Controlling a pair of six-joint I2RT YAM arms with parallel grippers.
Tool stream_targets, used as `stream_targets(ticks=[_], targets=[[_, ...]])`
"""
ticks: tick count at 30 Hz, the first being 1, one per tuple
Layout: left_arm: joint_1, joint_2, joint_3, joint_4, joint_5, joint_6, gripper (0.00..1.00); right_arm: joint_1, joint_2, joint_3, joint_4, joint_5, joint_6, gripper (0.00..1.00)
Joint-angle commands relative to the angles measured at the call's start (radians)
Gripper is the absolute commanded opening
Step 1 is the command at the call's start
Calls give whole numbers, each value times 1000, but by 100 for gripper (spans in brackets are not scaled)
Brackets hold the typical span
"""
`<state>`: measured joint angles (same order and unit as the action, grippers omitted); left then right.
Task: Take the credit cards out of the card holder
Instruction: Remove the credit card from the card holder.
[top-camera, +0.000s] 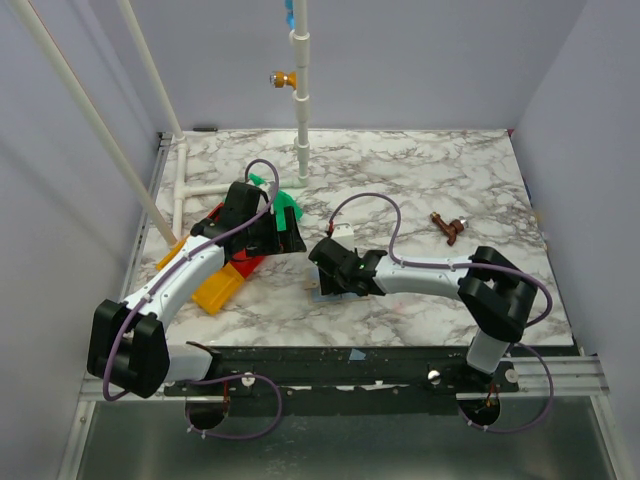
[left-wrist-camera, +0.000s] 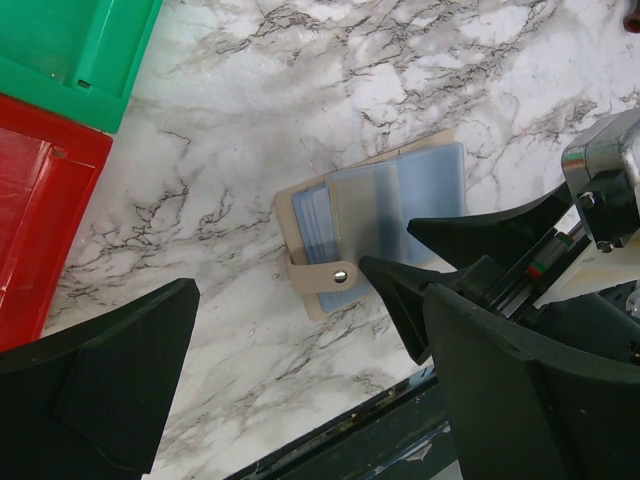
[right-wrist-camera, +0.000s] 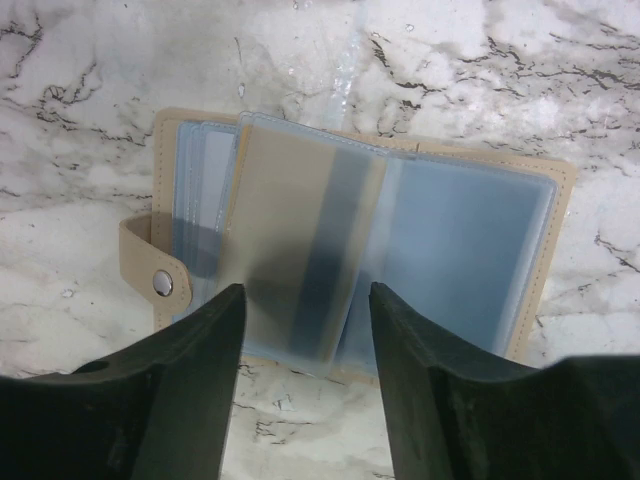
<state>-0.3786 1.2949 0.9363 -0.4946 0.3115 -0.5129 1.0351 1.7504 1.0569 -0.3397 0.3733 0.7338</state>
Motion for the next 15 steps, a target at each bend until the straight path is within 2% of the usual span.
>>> stream_targets(ticks=[1, 9, 15], targets=[[7, 11, -11, 24, 29, 5, 99, 8, 18, -2, -9, 33, 2, 53], [6, 15, -14, 31, 38, -4, 99, 8, 5, -33, -12, 58, 19, 30], [7, 20, -11, 30, 46, -6, 99, 8, 3, -53, -20, 74, 34, 24]])
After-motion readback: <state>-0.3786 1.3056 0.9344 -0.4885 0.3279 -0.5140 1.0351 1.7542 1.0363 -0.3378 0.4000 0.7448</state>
